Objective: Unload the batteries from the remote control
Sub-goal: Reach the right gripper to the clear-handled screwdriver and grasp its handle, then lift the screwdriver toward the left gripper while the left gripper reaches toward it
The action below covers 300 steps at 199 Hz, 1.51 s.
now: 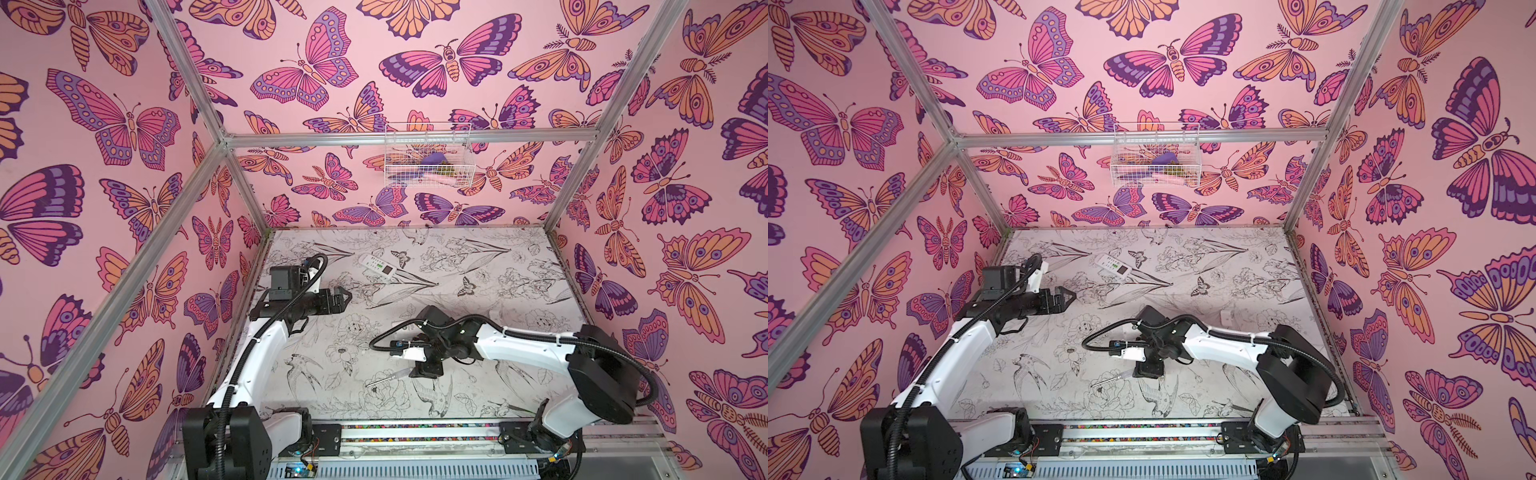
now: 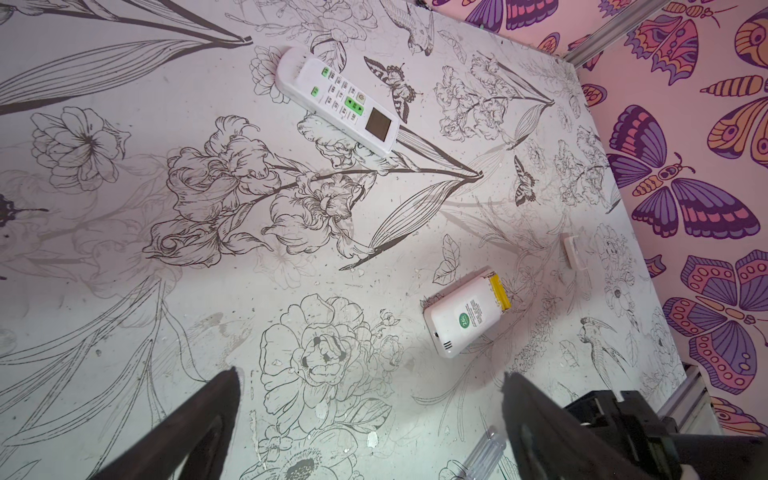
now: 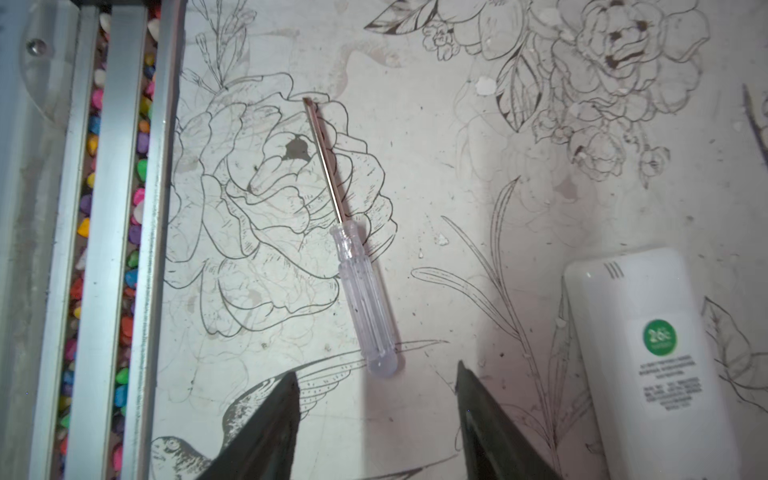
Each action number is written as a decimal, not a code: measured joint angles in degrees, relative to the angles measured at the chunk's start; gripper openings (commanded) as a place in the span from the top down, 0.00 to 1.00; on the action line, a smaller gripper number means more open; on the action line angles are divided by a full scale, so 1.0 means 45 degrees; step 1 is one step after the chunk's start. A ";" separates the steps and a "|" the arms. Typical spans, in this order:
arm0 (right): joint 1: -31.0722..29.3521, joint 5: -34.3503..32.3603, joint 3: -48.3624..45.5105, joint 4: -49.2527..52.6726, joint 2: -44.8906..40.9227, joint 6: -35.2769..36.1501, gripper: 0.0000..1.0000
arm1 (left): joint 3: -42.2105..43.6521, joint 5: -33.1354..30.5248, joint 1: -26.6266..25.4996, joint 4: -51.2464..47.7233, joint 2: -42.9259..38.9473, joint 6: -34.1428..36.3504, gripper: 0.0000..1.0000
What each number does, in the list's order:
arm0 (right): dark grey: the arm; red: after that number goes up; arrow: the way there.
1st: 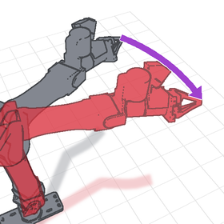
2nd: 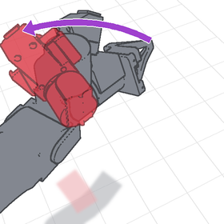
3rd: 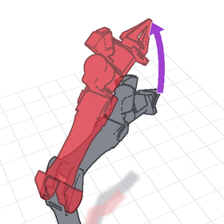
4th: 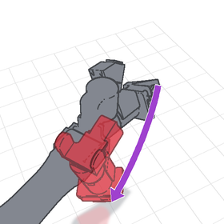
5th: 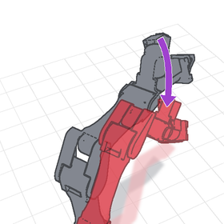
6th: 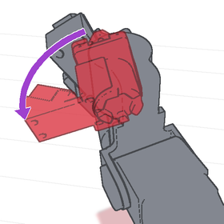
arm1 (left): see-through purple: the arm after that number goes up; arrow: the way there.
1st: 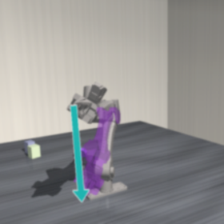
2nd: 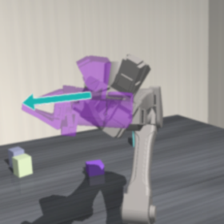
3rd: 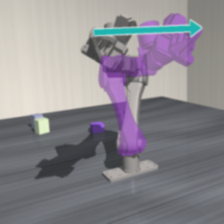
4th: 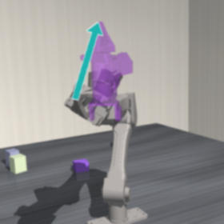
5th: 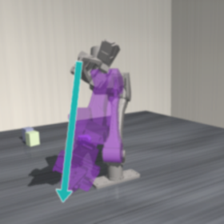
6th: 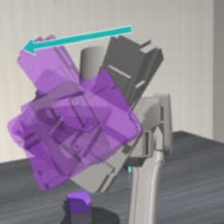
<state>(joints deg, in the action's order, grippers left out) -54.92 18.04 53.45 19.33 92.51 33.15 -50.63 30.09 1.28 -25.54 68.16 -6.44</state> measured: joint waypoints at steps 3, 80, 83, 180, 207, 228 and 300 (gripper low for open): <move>-0.0010 -0.0019 0.0019 -0.0010 0.0097 0.0058 0.41 | 0.0000 -0.0005 0.0000 0.0000 0.0000 0.0000 0.00; -0.0374 -0.0097 0.0306 -0.0447 0.1360 0.0801 0.47 | -0.0005 -0.0024 0.0000 -0.0005 0.0000 0.0005 0.00; -0.0384 -0.0097 0.0306 -0.0481 0.1375 0.0811 0.48 | -0.0005 -0.0024 0.0000 -0.0005 0.0000 0.0005 0.00; -0.0539 -0.0432 0.0432 -0.0986 0.2016 0.1083 0.85 | -0.0010 -0.0029 0.0058 -0.0005 -0.0005 0.0325 0.00; -0.0549 -0.0481 0.0432 -0.1025 0.2001 0.1064 0.88 | -0.0204 -0.0019 0.0058 -0.0253 0.0000 0.0641 0.00; -0.0442 -0.0301 0.0301 -0.1044 0.1681 0.0899 0.89 | -0.0967 0.0029 0.0000 -0.0811 0.0049 0.1030 0.00; 0.3269 0.4163 -0.1423 -0.3045 -0.2458 -0.2040 0.91 | -0.5843 0.2006 -0.1253 -0.3298 0.1360 0.5270 0.00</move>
<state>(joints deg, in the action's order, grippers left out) -40.21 36.77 47.05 5.63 81.45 23.97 -76.93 39.11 -4.36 -40.38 74.28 17.28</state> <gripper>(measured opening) 0.192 0.998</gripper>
